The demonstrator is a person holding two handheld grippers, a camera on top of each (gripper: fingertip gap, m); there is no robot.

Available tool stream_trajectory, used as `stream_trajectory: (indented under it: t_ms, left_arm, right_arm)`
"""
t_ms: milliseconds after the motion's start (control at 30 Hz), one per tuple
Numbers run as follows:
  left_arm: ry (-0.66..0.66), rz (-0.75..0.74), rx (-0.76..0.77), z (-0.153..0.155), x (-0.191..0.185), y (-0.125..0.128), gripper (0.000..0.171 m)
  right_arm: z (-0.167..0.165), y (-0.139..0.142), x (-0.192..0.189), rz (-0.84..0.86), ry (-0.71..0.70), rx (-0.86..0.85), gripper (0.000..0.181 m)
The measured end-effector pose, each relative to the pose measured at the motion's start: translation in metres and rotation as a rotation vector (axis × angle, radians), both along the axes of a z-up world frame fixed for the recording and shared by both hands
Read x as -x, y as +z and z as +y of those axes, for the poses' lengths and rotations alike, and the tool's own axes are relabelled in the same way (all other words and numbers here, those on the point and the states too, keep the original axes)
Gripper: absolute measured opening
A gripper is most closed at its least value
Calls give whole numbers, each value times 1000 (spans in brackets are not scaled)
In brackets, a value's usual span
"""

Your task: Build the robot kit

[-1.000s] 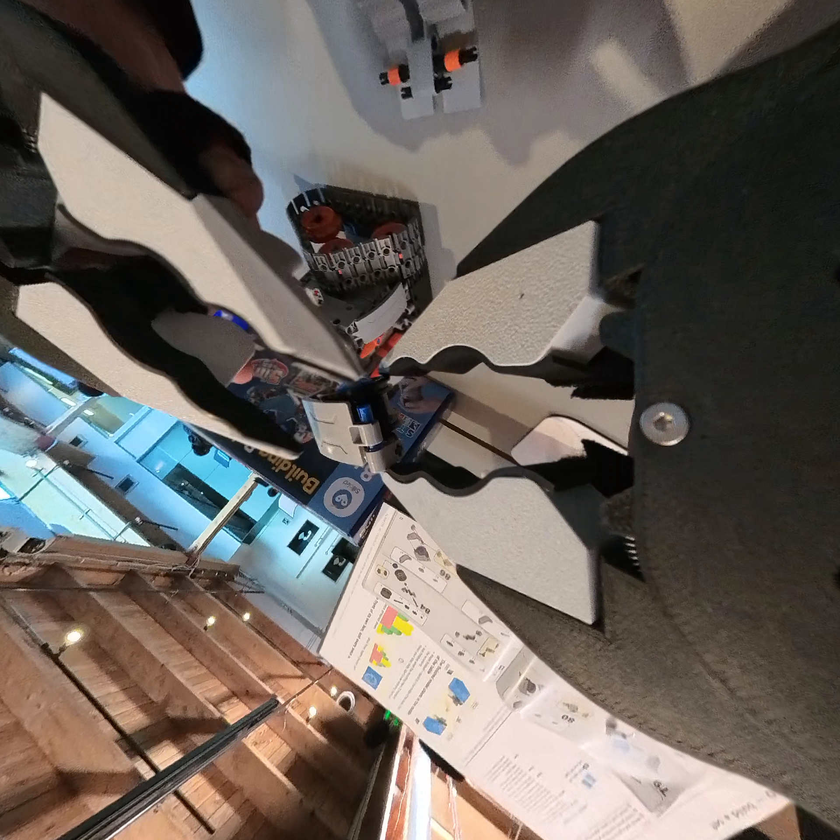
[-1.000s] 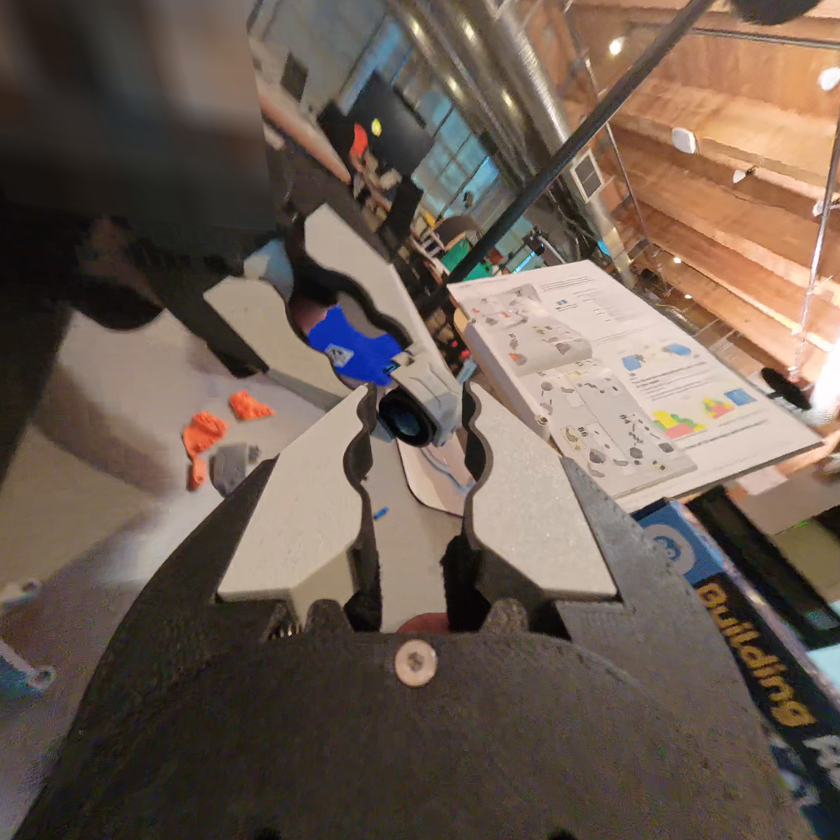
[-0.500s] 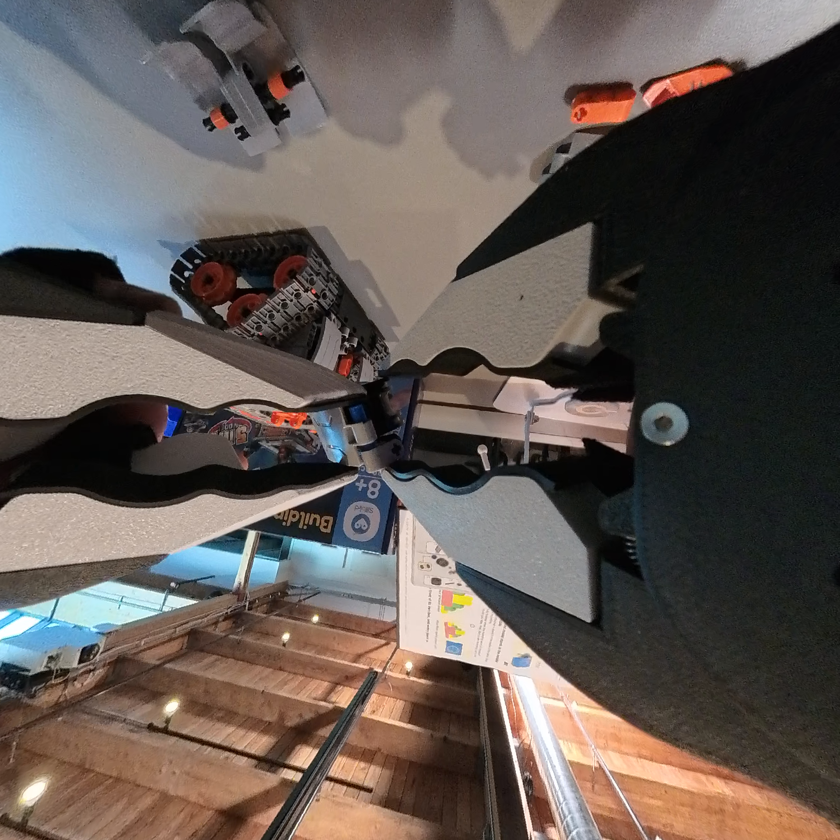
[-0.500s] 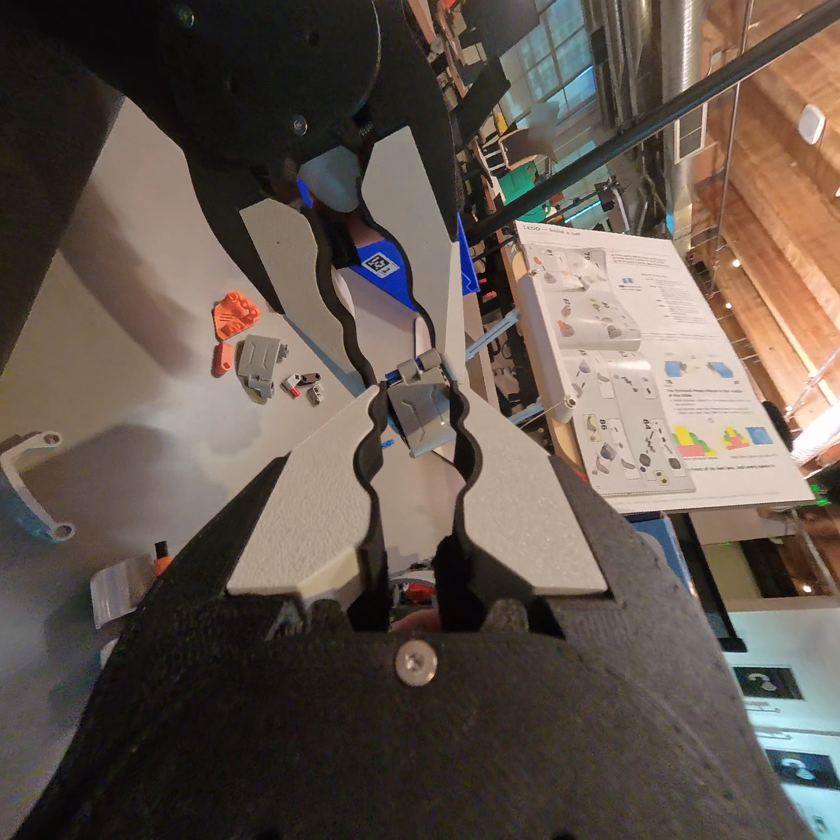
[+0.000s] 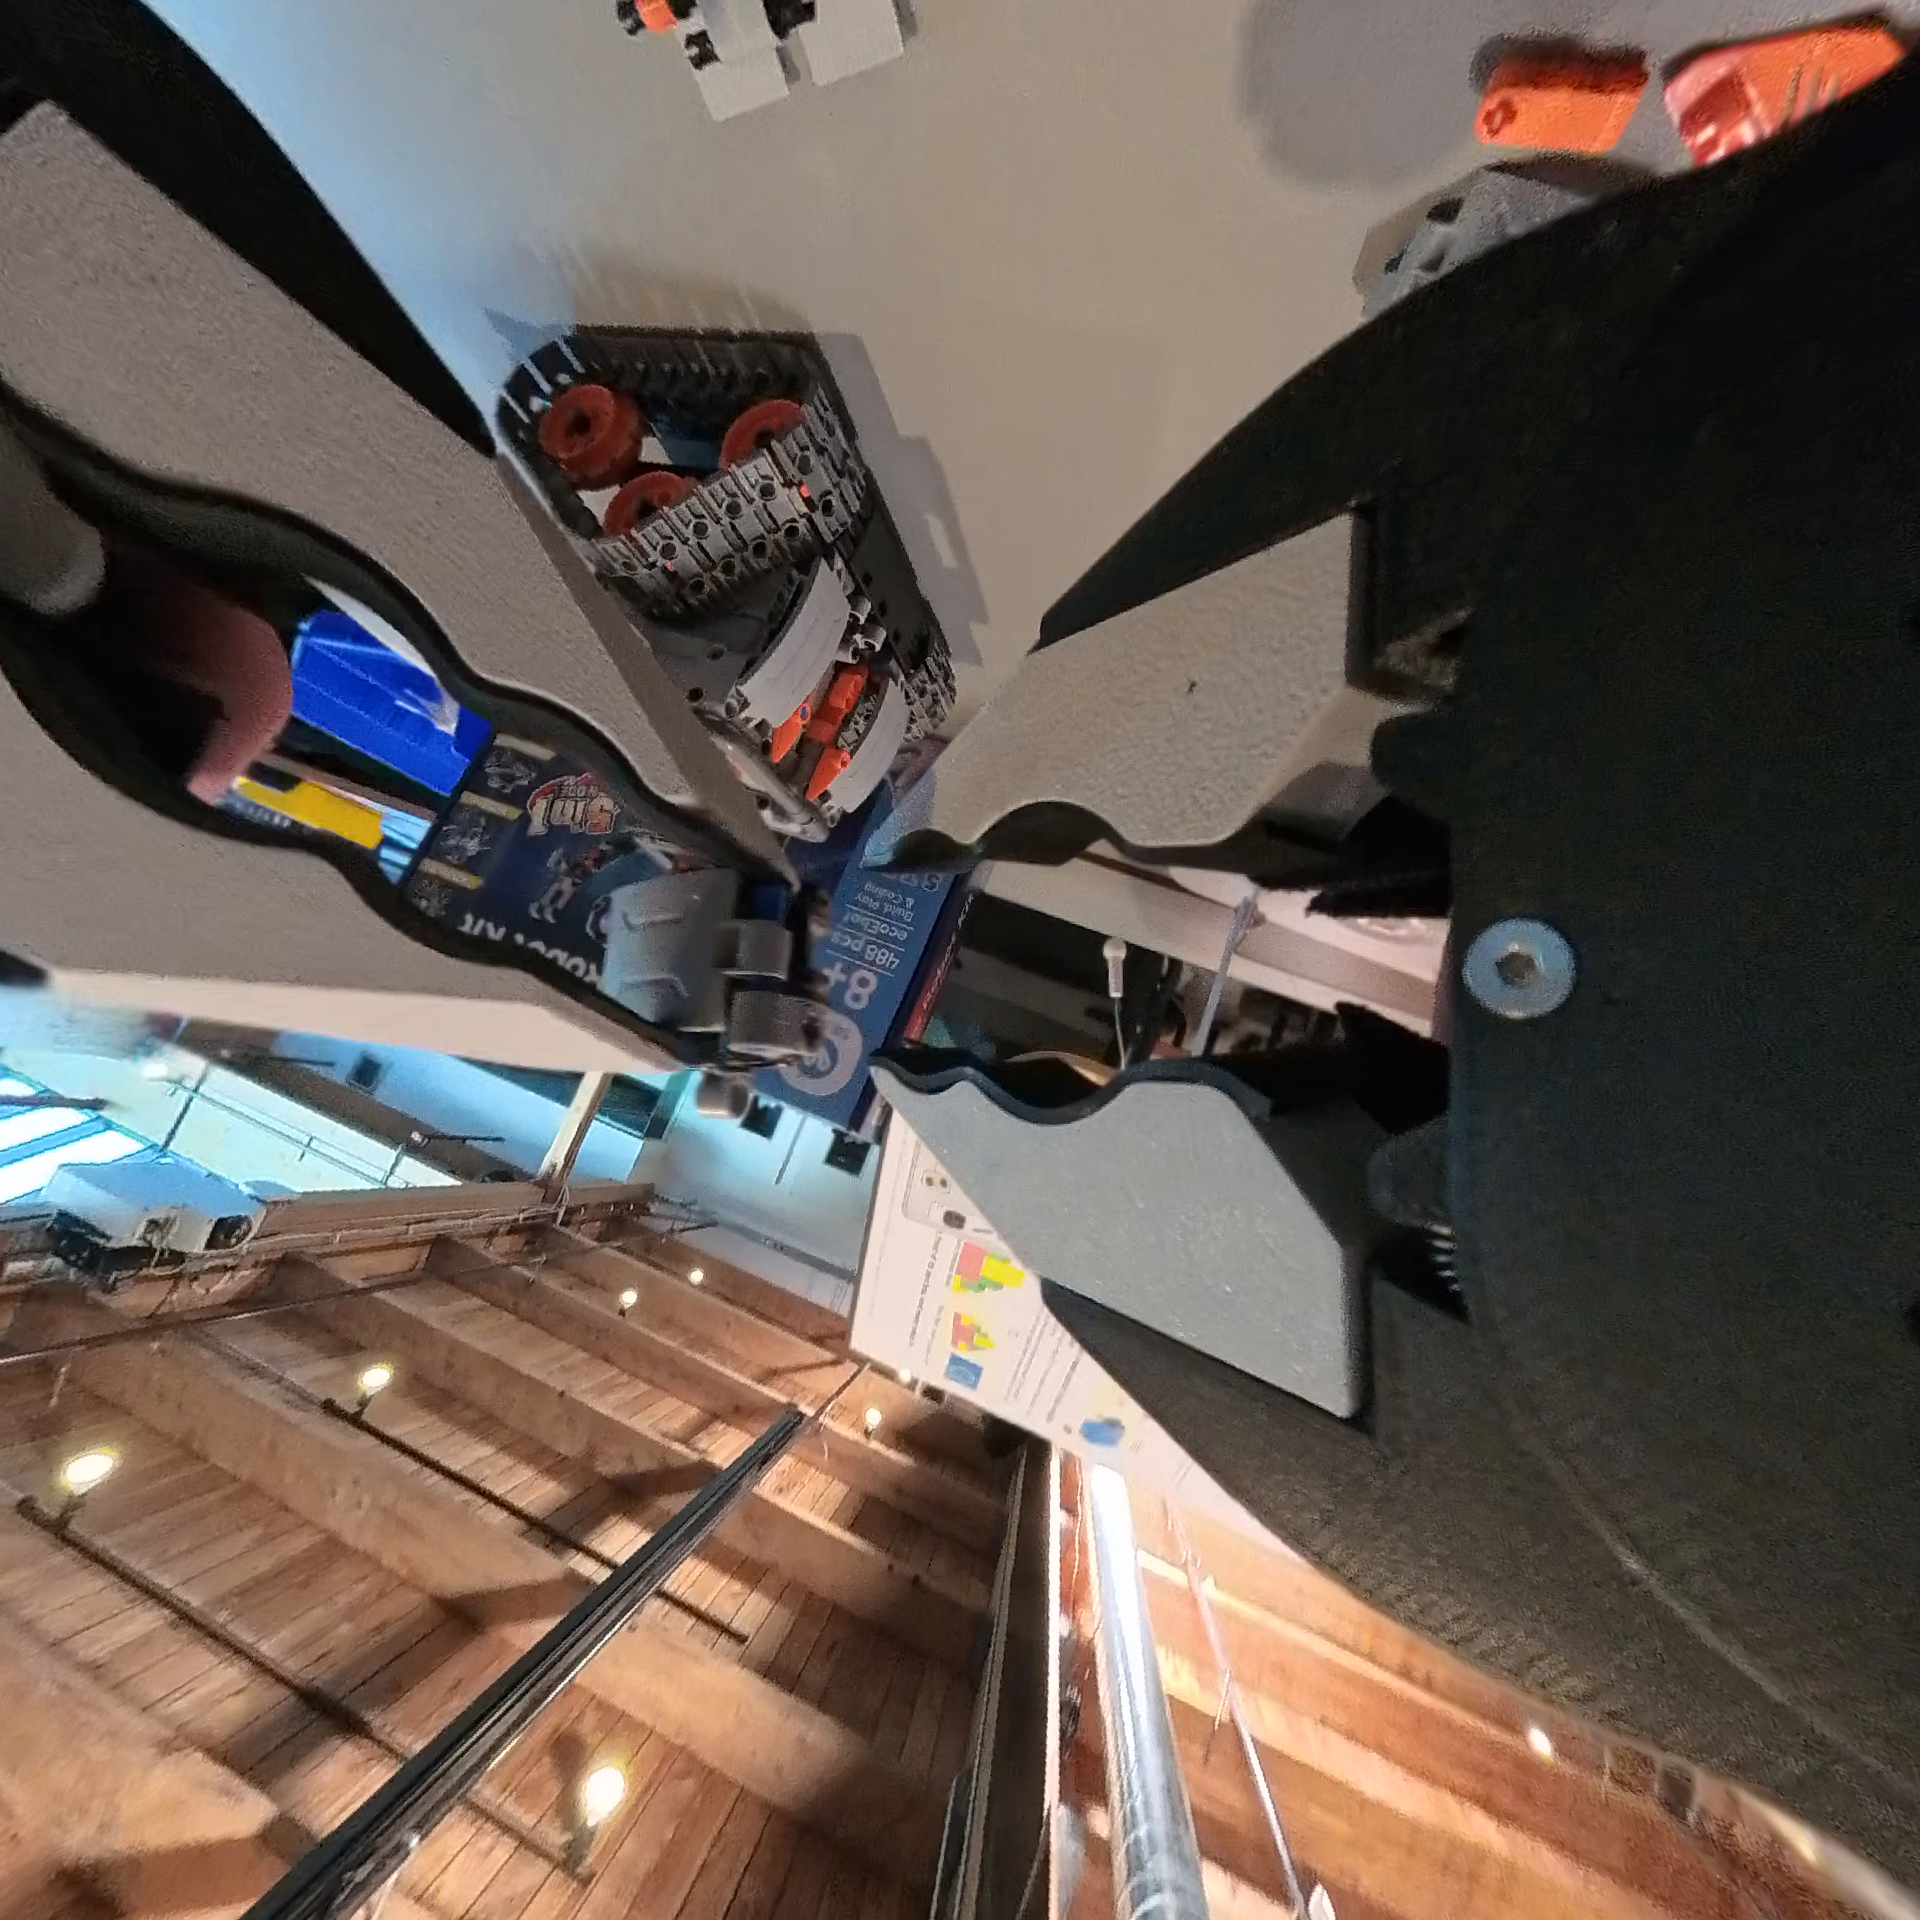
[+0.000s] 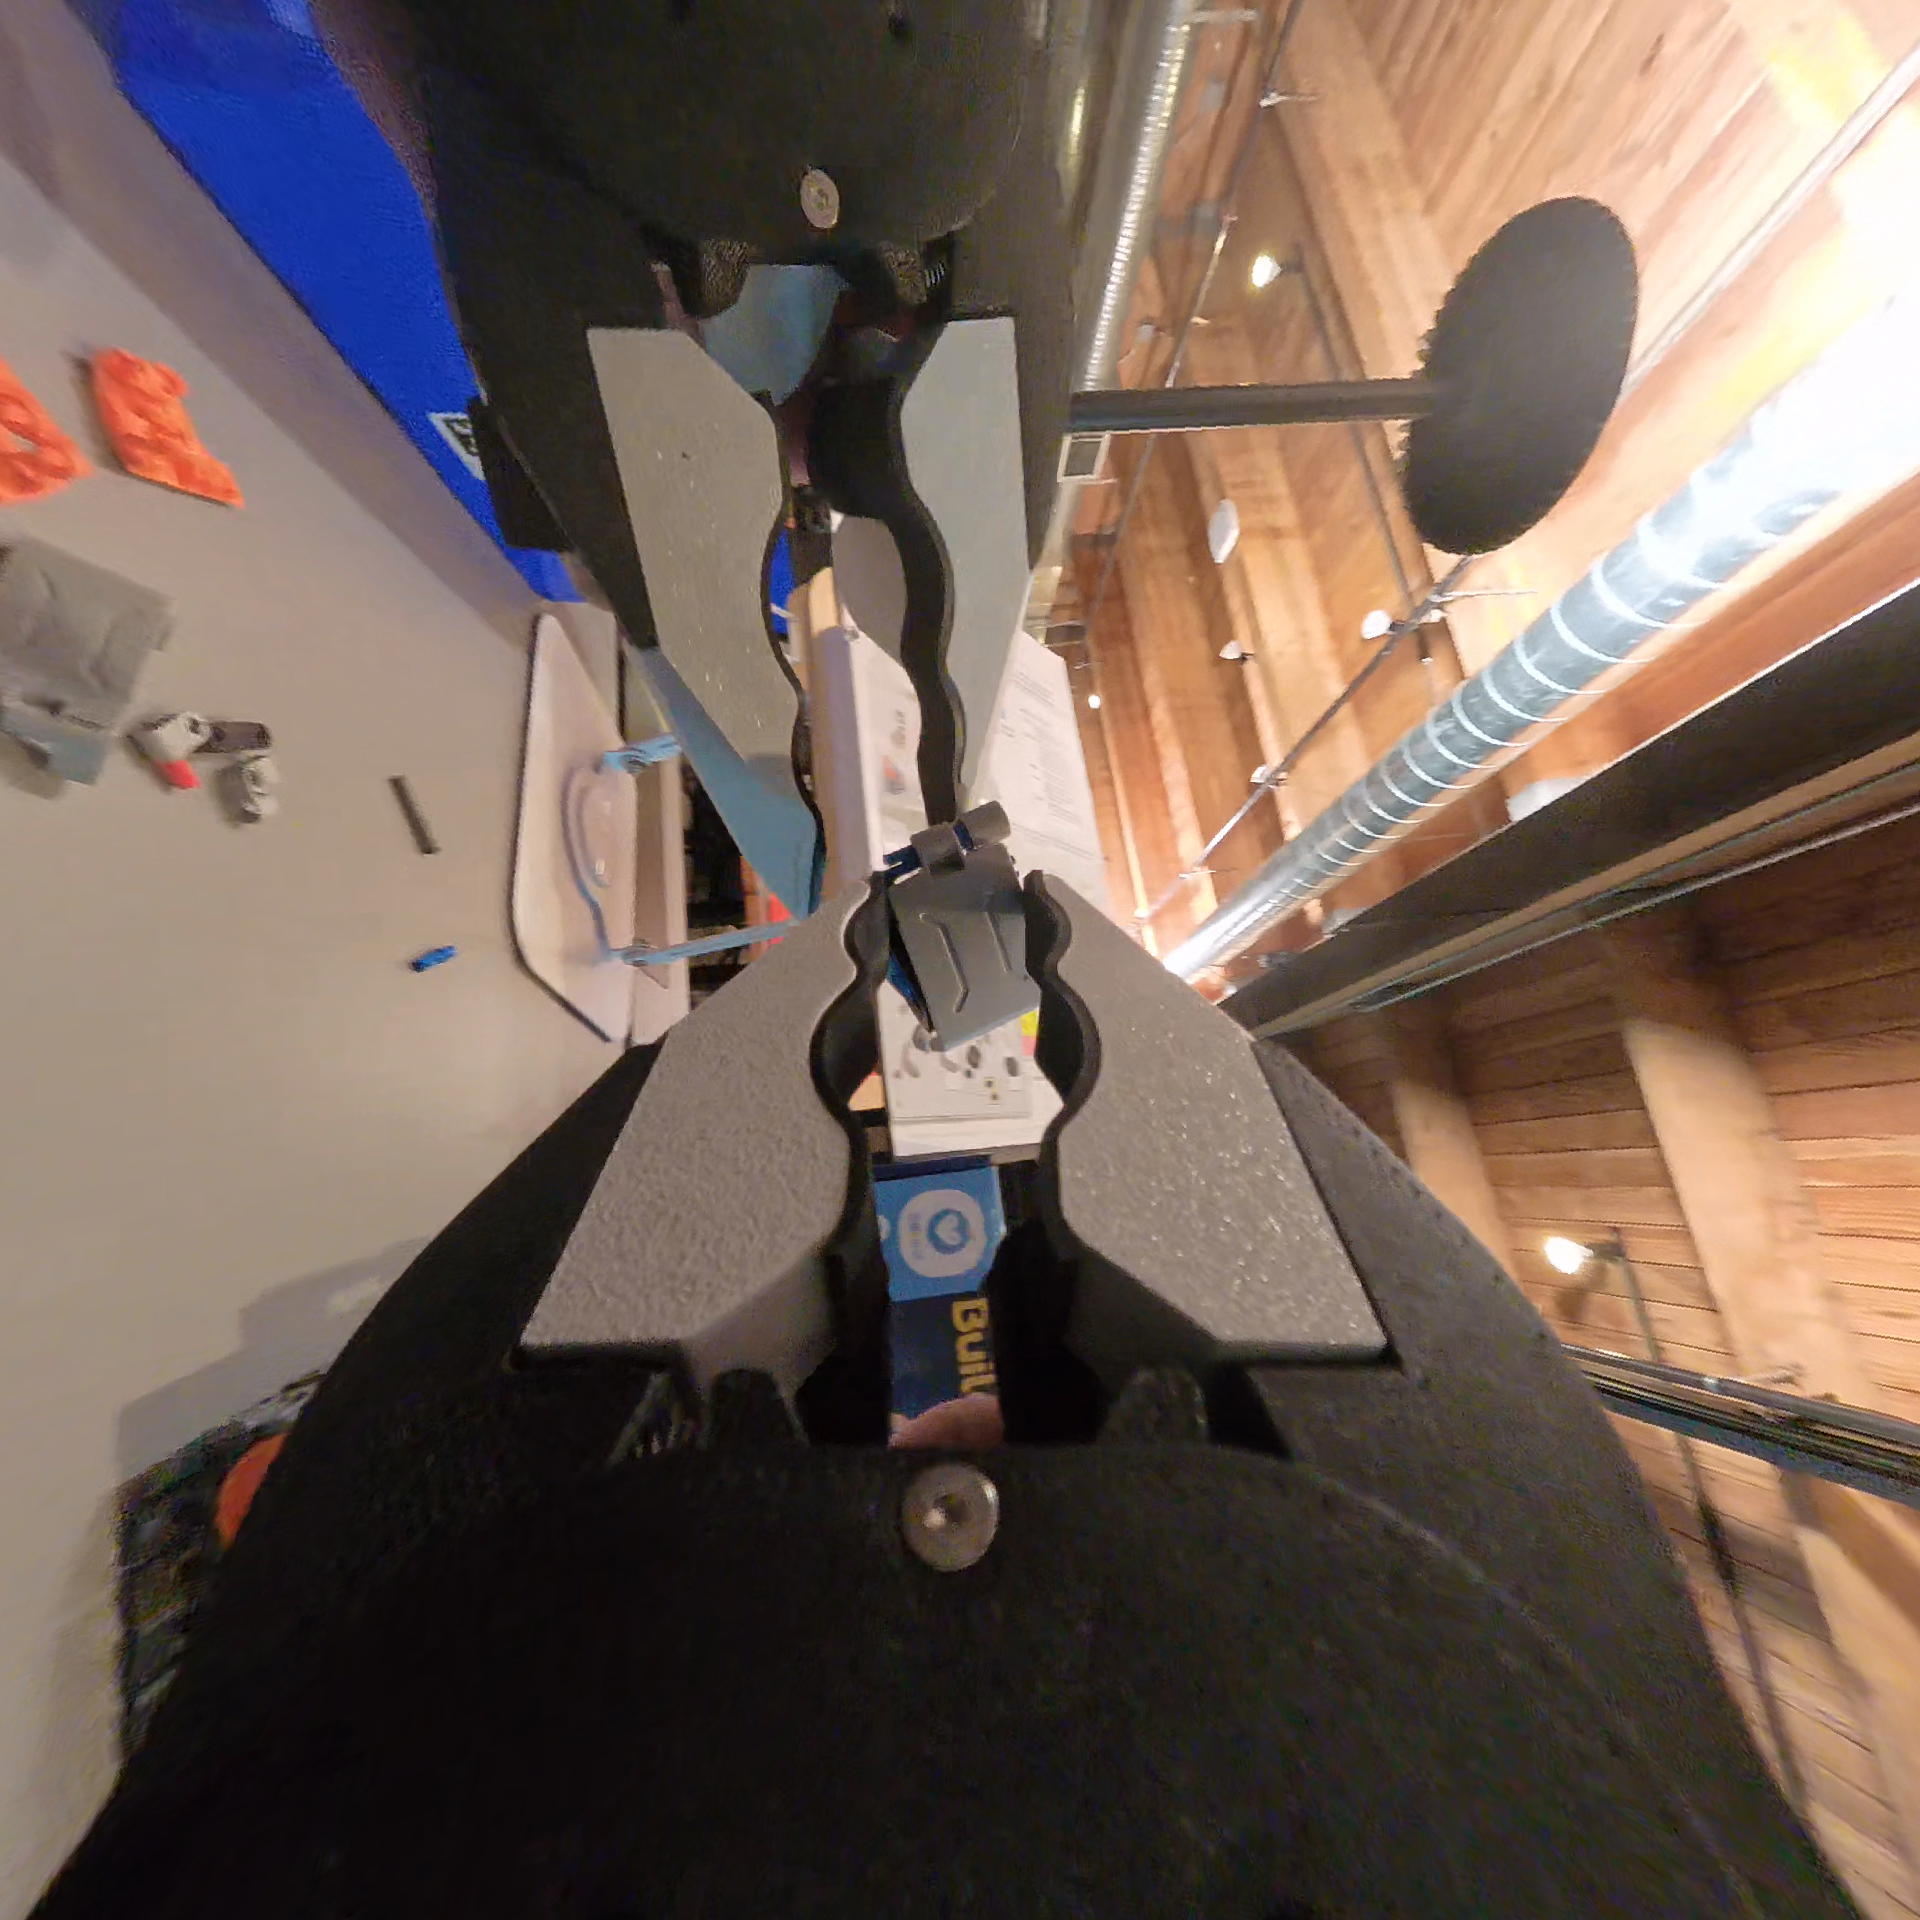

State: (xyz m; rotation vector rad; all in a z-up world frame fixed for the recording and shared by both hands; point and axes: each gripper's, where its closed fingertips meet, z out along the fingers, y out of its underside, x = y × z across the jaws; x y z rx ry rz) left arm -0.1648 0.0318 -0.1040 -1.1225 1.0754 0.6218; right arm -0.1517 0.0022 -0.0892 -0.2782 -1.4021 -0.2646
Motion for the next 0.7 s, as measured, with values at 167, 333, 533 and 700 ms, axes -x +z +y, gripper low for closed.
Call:
stream_trajectory:
  t_ms: [167, 333, 533, 700]
  left_arm:
    - [-218, -252, 232, -14, -11, -2, 39]
    - [-431, -576, 428, -28, -11, 16, 50]
    - [-479, -678, 518, -27, -23, 13, 32]
    - [-472, -708, 513, -23, -22, 12, 29]
  right_arm:
    - [-3, 3, 0, 25, 7, -28, 23]
    - [-5, 1, 3, 27, 14, -43, 23]
    - [-19, -5, 13, 29, 59, -70, 23]
    - [-16, -4, 14, 57, 64, -34, 23]
